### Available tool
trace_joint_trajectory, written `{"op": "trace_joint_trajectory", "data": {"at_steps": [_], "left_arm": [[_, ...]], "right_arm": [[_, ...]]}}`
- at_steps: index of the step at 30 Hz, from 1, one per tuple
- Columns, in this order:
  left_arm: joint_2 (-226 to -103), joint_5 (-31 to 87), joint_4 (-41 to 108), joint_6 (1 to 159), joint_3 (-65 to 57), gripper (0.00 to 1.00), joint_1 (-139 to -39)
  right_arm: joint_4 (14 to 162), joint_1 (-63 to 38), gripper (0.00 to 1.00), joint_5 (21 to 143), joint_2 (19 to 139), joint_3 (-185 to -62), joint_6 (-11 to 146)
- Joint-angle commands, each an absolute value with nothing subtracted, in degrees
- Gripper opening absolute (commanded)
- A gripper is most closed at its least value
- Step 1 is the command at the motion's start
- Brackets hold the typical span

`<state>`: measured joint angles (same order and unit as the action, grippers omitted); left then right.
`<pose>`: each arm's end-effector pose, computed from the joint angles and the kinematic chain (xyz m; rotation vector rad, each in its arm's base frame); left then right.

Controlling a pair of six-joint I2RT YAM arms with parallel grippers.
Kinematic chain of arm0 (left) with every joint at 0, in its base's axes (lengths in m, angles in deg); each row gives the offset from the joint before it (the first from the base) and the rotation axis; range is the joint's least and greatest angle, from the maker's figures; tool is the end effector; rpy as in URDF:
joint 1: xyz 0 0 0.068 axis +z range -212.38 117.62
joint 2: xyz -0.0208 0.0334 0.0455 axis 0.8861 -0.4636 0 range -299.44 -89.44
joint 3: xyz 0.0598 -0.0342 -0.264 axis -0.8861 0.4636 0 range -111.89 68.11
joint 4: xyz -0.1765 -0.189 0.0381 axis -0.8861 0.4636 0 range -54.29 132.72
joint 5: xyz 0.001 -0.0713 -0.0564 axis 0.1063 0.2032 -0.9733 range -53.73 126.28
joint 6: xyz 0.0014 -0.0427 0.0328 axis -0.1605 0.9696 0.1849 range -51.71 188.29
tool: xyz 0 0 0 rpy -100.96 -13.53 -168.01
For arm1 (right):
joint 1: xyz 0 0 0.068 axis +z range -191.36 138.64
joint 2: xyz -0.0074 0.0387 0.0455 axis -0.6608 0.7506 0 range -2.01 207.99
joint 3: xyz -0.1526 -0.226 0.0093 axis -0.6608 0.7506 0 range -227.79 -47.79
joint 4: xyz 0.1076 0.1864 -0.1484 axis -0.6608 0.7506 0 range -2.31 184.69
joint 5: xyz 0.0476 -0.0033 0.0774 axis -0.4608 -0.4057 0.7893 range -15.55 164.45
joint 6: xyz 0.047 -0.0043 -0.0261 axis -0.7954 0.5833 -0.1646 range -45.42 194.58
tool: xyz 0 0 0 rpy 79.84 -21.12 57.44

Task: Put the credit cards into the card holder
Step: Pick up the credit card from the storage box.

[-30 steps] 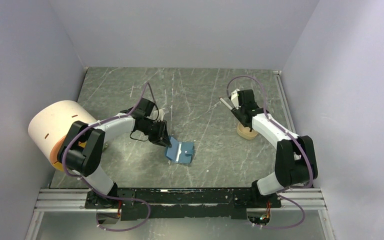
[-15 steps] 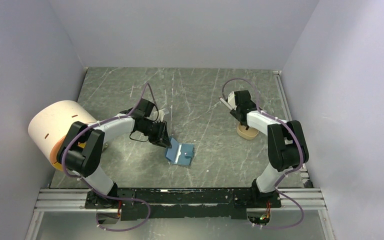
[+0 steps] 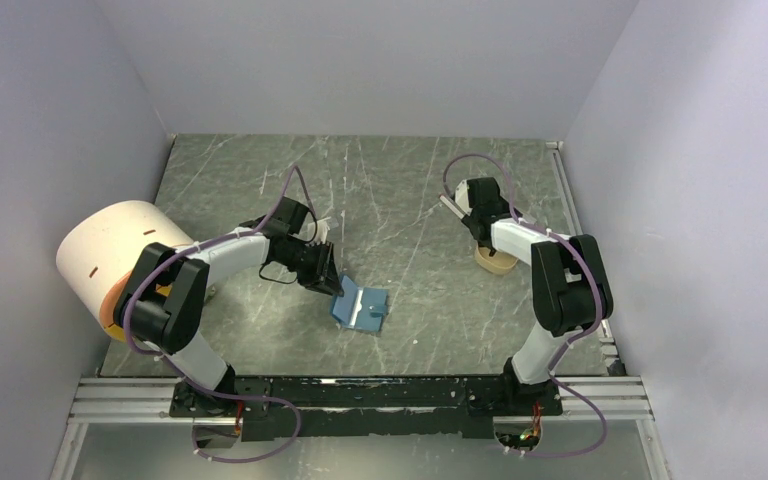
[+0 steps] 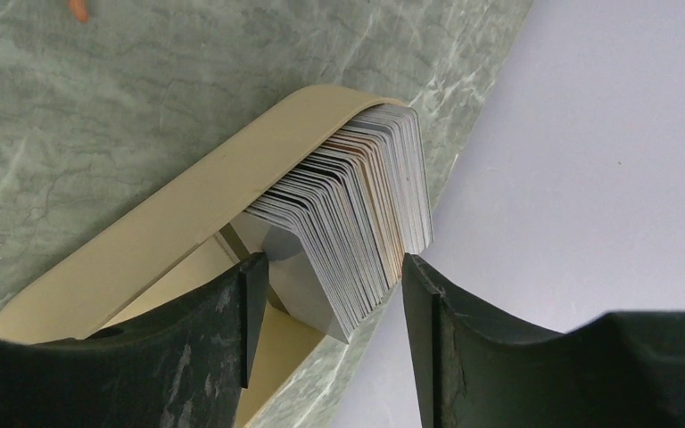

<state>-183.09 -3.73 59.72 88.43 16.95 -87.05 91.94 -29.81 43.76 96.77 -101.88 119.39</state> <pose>0.2615 -0.1454 0.1630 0.3229 2.7924 -1.1656 0.3420 0.0514 0.1659 -0.9371 2.2832 -0.9086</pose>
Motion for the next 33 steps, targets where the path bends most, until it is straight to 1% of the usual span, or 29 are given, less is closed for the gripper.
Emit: {"op": "trace_joint_trajectory", "data": {"at_steps": [1,9,16,21,27,33], "left_arm": [[-181.12,-5.46,58.93,88.04,17.32,0.26,-86.72],[-181.25,-6.09,58.39,88.44,17.57,0.26,-86.72],[-181.09,-5.95,58.58,88.26,17.58,0.26,-86.73],[-181.14,-5.98,58.74,88.17,17.48,0.26,-86.73],[-181.37,-6.03,58.71,88.15,17.38,0.26,-86.73],[-181.79,-6.09,58.74,88.15,17.24,0.26,-86.72]], "right_arm": [[91.99,-30.38,0.59,42.50,95.99,-104.34,119.40],[93.24,-30.39,0.53,42.58,94.87,-106.31,119.58],[93.69,-30.46,0.43,42.77,94.93,-106.45,119.39],[94.76,-30.46,0.34,43.08,95.30,-107.16,118.99],[95.73,-30.46,0.31,43.90,94.94,-107.38,118.20],[98.27,-30.47,0.15,44.33,94.87,-108.01,116.76]]}}
